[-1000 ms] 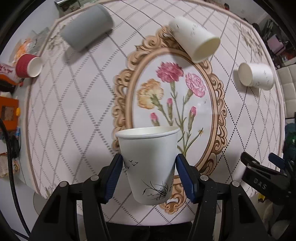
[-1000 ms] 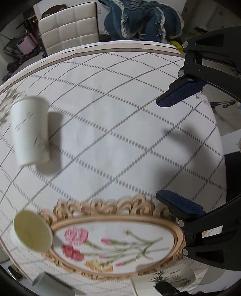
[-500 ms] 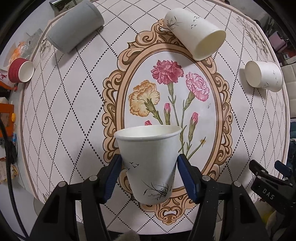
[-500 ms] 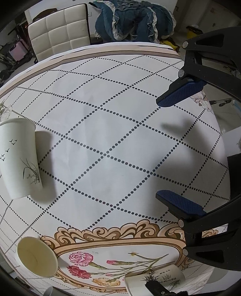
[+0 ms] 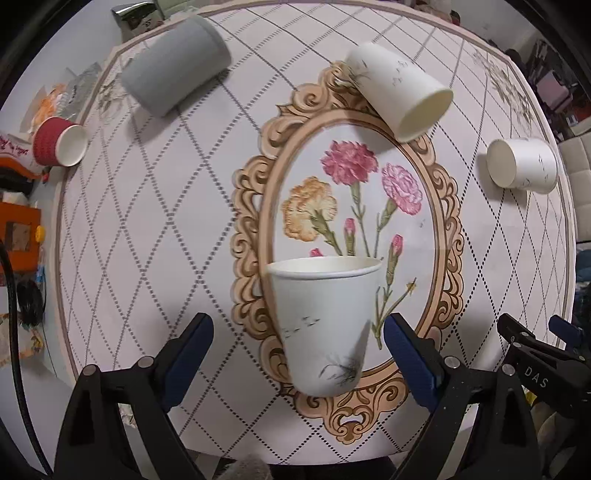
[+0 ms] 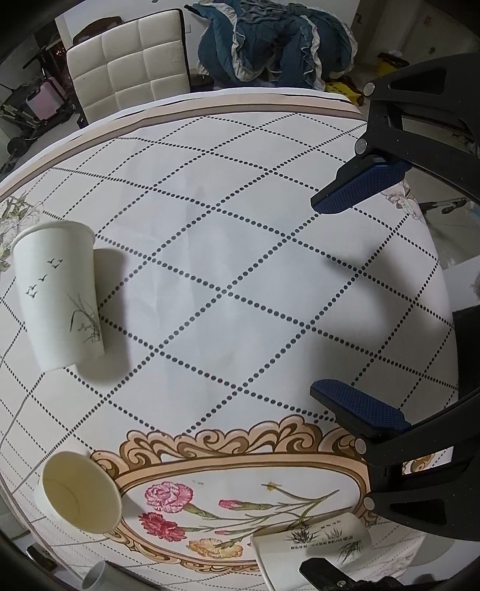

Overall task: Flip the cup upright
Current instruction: 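Lift the white cup with the left gripper and carry it toward the flower medallion, then close the right gripper on the white cup while the left gripper releases it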

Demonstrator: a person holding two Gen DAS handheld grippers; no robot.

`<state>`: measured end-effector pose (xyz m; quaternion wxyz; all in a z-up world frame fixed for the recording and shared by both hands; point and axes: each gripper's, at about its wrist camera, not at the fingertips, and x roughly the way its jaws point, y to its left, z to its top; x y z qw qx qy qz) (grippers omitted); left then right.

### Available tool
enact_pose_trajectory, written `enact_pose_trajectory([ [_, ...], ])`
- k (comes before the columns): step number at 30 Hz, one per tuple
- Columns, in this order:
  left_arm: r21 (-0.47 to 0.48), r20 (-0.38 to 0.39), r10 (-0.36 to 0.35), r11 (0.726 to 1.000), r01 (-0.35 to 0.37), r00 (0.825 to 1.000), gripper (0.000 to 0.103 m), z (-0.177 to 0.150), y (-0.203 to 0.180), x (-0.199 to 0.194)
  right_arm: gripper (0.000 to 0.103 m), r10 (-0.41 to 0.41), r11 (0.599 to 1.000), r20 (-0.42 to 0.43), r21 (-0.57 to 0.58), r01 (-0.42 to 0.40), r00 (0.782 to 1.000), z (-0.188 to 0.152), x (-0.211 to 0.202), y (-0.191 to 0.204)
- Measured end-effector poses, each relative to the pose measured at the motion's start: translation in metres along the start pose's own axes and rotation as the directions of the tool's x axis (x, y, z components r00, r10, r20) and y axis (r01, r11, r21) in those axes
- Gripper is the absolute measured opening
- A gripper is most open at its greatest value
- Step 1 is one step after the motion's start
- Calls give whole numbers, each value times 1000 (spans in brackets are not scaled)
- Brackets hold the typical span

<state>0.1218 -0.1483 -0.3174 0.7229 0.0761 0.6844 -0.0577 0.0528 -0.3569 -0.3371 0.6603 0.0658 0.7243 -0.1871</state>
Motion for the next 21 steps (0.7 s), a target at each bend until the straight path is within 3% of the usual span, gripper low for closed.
enact_pose_trajectory([
  [5,-35,89,26,999,-22,996,94,-7,27,-32,93,1,1000,14,-8,-1,1000,-3,-13,9],
  [10,-109,209,72,993,-50,975,94,-14,73,-61,93,42,999,44,11,-42,998,-12,-34,19],
  [12,-137,215,113,987,-85,970,103,-11,93,-62,93,90,995,58,27,-92,994,-15,-41,24],
  [14,-158,210,159,979,-127,965,103,-15,111,-58,93,136,990,69,33,-139,988,-19,-49,33],
  [21,-187,123,214,964,-189,969,103,-36,155,-24,93,136,987,105,-99,-126,985,-34,-73,93],
])
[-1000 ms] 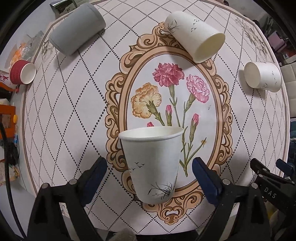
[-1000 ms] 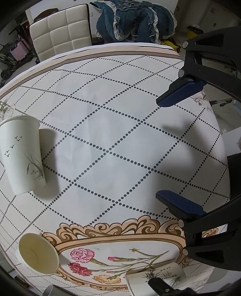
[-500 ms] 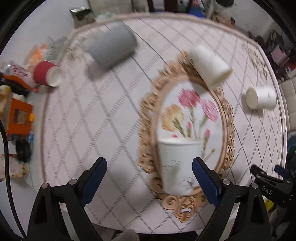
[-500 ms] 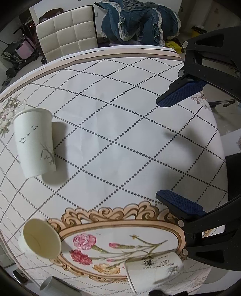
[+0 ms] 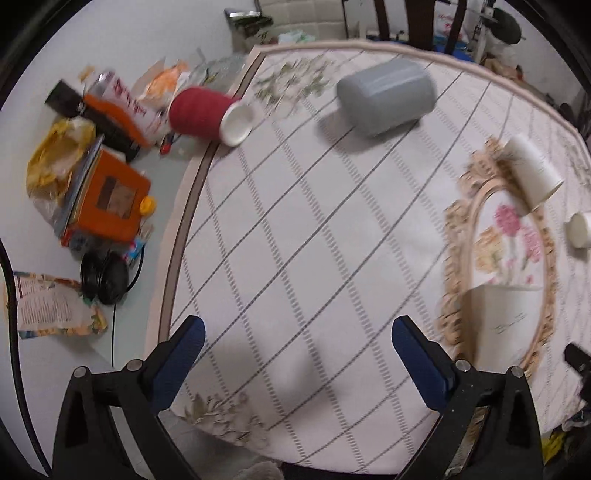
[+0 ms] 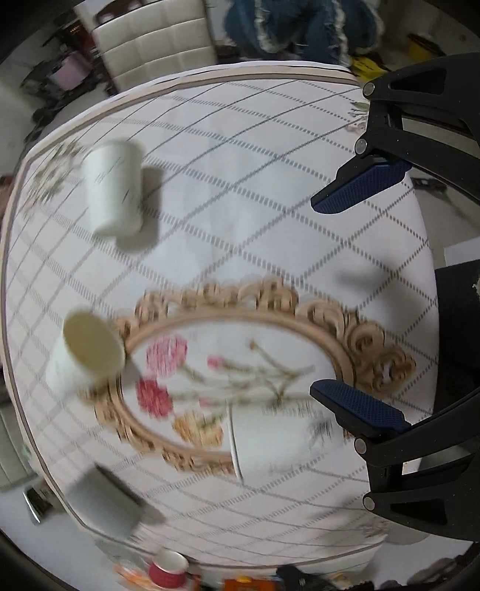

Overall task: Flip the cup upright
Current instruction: 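Close the right gripper on the white cup while the left gripper releases it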

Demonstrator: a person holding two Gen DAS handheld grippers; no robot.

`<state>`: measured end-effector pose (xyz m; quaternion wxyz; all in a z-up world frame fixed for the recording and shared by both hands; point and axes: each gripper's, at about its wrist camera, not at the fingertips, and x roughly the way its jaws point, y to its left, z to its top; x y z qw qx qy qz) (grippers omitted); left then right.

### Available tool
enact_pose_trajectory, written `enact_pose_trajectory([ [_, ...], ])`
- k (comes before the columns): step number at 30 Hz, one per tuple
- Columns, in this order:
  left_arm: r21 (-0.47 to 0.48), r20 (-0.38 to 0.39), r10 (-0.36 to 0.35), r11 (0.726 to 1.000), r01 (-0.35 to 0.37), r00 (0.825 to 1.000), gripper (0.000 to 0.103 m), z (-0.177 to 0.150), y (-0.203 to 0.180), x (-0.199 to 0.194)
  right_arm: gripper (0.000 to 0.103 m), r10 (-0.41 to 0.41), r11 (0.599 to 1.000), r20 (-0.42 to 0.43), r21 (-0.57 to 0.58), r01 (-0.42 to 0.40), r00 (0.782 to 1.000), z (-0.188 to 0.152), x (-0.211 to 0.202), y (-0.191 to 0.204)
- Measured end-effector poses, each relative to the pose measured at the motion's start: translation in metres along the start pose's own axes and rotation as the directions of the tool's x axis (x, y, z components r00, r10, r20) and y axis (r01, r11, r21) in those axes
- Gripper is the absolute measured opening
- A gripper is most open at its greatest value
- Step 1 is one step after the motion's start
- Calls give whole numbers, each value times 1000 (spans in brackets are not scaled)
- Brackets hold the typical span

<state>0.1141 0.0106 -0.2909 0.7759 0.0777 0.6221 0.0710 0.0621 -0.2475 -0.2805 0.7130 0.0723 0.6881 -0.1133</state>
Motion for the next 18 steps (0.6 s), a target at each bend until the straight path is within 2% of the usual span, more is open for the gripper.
enact_pose_trajectory([
  [5,-16,-90,-4,1000,2,996,103,-18,19,26,93,24,998,8,-55,-24,1000,-1,-4,39],
  [8,-13,-111,1,1000,-3,994,103,-24,24,37,92,32,996,7,-80,-31,999,-1,-3,57],
  [10,-11,-117,8,1000,-10,993,103,-26,27,40,87,28,995,5,-98,-28,1000,0,-2,70],
  [18,-7,-146,8,1000,-9,989,103,-27,34,49,81,51,992,-29,-114,-54,998,13,14,97],
])
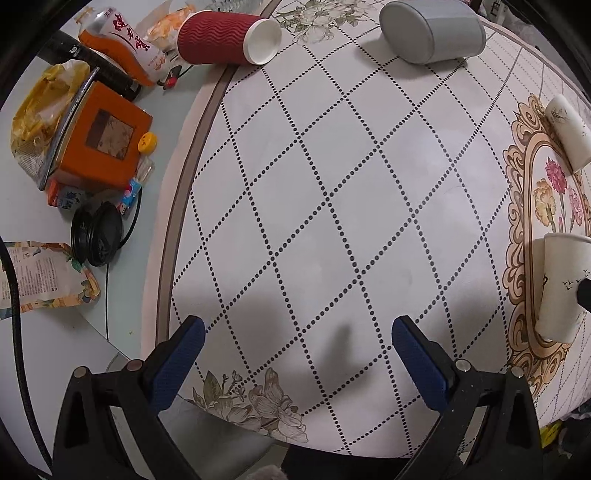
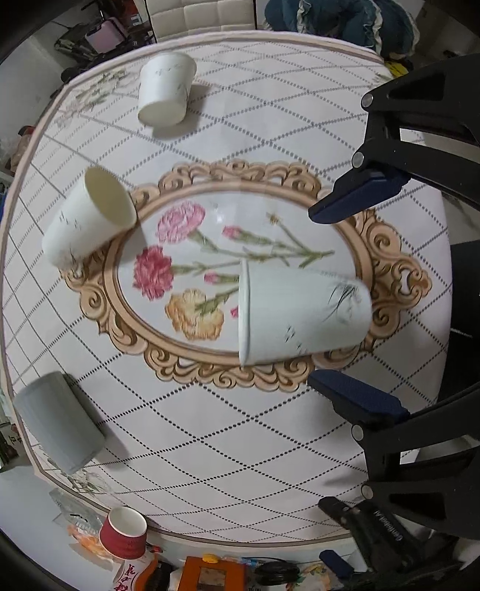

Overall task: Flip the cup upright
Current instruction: 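Close the right gripper on the white cup while the left gripper releases it, then set the white cup upright on the flower medallion and open the right gripper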

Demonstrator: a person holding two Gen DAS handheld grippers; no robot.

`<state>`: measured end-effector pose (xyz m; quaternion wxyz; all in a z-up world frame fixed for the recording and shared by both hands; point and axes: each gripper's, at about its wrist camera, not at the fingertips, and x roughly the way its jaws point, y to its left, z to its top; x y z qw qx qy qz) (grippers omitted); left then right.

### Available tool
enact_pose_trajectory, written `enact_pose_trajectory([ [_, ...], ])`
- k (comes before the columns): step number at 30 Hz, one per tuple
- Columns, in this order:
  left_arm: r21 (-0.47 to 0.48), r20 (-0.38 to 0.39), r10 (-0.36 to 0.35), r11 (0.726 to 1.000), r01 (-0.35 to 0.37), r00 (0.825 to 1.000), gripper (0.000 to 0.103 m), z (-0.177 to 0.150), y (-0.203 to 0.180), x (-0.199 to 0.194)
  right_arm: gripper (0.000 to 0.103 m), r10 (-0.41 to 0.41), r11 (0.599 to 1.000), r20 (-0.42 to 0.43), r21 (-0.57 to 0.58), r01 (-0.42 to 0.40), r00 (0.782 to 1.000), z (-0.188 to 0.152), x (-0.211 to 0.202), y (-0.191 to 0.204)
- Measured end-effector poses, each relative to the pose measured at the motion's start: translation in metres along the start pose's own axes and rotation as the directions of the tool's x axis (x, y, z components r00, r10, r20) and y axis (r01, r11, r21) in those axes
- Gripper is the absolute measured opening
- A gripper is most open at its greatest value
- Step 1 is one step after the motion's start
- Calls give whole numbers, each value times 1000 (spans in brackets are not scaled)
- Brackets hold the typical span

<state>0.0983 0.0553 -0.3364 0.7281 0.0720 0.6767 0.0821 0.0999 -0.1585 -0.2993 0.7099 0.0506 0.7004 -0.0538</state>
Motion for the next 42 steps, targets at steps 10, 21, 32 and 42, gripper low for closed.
enact_pose_trajectory([
  [10,6,-31,-17,1000,17,999,103,-1,3,4,63,19,1000,-67,15,-18,998,13,31,12],
  [21,-13,-72,-24,1000,24,997,103,0,10,9,61,25,999,-35,25,-24,999,13,31,17],
  [32,-61,-142,-55,997,46,988,103,29,15,24,61,161,980,232,78,-183,959,38,-3,13],
  [42,-9,-107,4,1000,-5,994,103,46,5,36,61,35,997,522,45,-69,852,63,8,32],
])
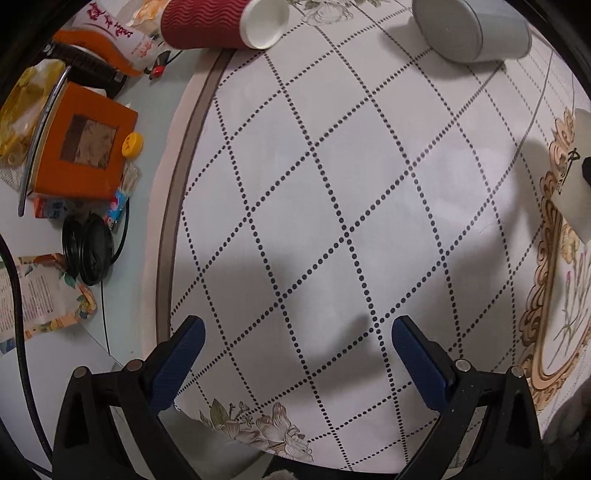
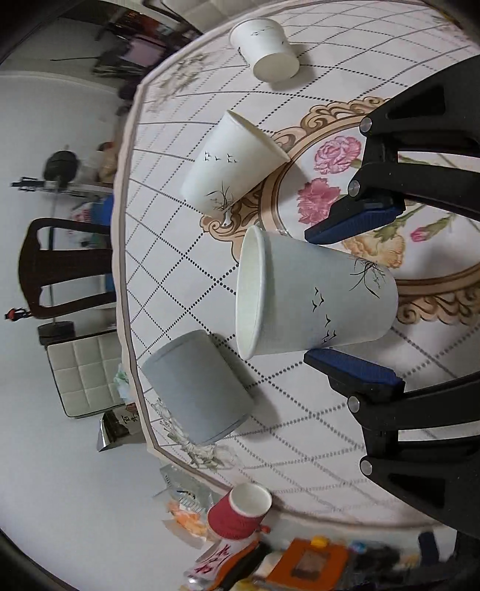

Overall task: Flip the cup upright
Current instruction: 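Set the white cup upright on the flower medallion and open the right gripper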

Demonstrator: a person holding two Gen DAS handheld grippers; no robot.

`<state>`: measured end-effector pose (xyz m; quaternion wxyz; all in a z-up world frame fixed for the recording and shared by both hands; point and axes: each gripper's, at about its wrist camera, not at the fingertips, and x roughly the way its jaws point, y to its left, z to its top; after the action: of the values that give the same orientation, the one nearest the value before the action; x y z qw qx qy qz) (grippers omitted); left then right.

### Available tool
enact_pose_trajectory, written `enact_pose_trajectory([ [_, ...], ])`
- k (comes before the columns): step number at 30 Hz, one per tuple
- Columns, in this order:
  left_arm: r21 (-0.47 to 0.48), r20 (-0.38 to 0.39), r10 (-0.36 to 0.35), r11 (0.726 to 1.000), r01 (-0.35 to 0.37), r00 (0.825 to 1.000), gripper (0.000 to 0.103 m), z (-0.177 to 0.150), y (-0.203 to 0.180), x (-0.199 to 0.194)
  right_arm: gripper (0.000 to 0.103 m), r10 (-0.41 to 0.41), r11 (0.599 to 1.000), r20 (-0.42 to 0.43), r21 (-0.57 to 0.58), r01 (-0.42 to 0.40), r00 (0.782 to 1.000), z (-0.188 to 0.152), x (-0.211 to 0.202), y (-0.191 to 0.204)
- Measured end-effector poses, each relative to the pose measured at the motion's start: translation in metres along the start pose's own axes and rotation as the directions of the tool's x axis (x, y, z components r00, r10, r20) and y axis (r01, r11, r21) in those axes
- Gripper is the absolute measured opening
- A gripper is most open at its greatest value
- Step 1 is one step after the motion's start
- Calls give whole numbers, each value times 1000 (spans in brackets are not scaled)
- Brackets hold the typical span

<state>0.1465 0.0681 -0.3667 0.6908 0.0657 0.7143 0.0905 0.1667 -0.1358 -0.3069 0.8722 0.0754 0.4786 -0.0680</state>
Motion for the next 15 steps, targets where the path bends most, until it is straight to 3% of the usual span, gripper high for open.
enact_pose_trajectory([
  [6,30,9,5,1000,-5,1000,103,-15,-1,2,61,-17,997,61,-75,22,998,-33,-10,6],
  [12,45,36,-4,999,2,999,103,-22,6,-5,63,3,997,-9,-72,-3,1000,-54,-21,0],
  [14,51,48,-10,999,8,999,103,-25,10,-6,77,-6,997,-20,-72,5,1000,-62,-25,-3],
  [15,53,53,-10,999,7,999,103,-25,4,-12,79,-2,998,-26,-67,0,1000,-66,-28,-5],
])
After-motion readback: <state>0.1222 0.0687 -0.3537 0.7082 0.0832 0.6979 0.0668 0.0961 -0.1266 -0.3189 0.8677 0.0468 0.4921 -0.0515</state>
